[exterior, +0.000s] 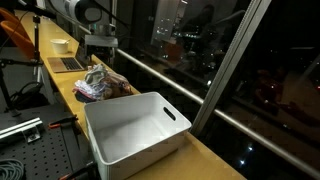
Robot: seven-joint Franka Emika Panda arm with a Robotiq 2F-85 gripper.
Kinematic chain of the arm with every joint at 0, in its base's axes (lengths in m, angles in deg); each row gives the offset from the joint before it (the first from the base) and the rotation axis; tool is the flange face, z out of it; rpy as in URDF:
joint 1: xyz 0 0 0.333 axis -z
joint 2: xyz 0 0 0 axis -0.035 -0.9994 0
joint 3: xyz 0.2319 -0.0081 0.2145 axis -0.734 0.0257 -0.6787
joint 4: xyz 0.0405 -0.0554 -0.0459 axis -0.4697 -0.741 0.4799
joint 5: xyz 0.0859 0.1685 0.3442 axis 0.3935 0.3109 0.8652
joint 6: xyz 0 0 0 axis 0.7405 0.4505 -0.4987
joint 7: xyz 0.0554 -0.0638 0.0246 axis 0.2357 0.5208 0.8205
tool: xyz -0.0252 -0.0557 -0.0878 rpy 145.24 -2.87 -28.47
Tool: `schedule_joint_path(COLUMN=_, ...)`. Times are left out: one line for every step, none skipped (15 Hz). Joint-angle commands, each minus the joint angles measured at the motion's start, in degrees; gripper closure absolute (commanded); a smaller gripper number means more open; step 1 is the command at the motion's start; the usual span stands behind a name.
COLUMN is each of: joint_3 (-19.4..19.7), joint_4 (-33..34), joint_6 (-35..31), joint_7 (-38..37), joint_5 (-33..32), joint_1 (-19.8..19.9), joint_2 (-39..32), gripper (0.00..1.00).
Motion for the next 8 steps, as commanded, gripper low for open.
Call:
schedule_joint_path(joint_3=-2.1, joint_4=6.0, joint_6=-1.6, joint_7=-1.0, joint_5=0.2, joint_1=0.0, joint_2=-8.5, gripper=0.0)
schedule_joint_path(joint_3=-2.5, joint_4=6.9, joint_6=-2.2, joint_7=-1.3, joint_5=-0.2, joint_1=0.1, joint_2=-10.4, gripper=0.0)
schedule_joint_path(joint_3=-2.4, joint_4=7.2, joint_6=-3.0, joint_7=-1.5, joint_5=-0.8, joint_1=0.4, joint_2=-12.3, gripper=0.0)
schedule_joint_path(joint_3=-2.0, joint_4=7.0, joint_6=-4.1, joint_7=-1.8, joint_5=-1.5, joint_1=0.7, joint_2=-13.8, gripper=0.0)
schedule_joint_path(joint_3=-1.6, joint_4=6.1, joint_6=-5.3, joint_7=-1.7, joint_5=-1.8, joint_1=1.4, joint_2=-15.3, gripper=0.0)
schedule_joint_path(joint_3=-1.3, joint_4=5.7, joint_6=-6.0, joint_7=-1.5, joint_5=-2.0, joint_1=2.2, joint_2=-16.6, gripper=0.0)
schedule_joint_path(joint_3=-0.8, joint_4=4.9, joint_6=-7.1, joint_7=-1.4, joint_5=-2.4, joint_1=3.0, joint_2=-18.1, gripper=0.0)
schedule_joint_path(joint_3=-0.7, joint_4=4.8, joint_6=-7.4, joint_7=-1.2, joint_5=-2.4, joint_1=3.9, joint_2=-19.3, gripper=0.0)
